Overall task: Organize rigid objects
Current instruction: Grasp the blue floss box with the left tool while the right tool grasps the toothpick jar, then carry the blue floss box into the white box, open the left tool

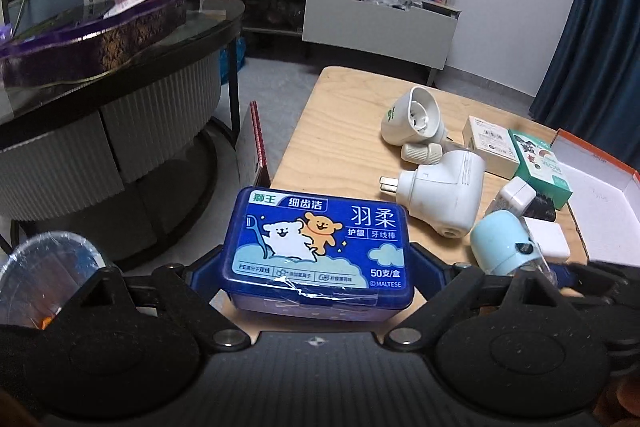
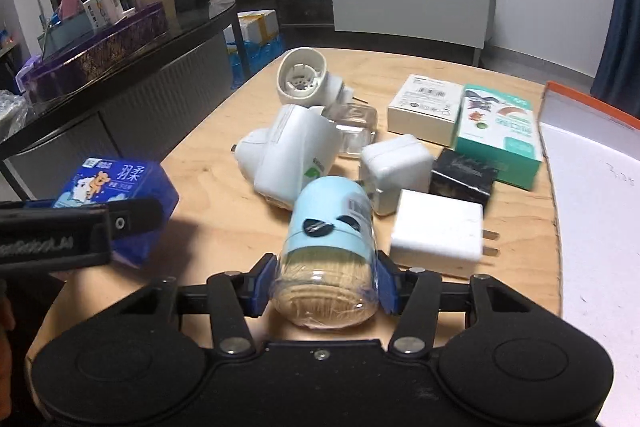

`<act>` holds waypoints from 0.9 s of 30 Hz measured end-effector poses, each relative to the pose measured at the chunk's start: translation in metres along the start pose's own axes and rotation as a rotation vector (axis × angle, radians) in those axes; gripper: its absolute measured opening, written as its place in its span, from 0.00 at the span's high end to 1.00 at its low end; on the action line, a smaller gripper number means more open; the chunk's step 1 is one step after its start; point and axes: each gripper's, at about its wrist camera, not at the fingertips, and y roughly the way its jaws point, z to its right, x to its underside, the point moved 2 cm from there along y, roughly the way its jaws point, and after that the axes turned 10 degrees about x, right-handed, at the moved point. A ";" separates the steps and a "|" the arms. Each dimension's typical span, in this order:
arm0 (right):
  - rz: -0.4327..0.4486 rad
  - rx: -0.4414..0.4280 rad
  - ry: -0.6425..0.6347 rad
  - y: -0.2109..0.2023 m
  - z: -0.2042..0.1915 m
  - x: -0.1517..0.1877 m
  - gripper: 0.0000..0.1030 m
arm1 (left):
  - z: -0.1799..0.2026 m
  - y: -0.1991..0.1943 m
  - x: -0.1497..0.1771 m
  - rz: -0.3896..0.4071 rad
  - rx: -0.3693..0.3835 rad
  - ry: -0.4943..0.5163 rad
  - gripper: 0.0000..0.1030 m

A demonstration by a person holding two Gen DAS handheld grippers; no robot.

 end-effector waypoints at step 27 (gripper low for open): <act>0.150 0.022 0.235 -0.097 0.107 0.001 0.43 | 0.064 -0.024 -0.024 0.027 0.112 0.091 0.09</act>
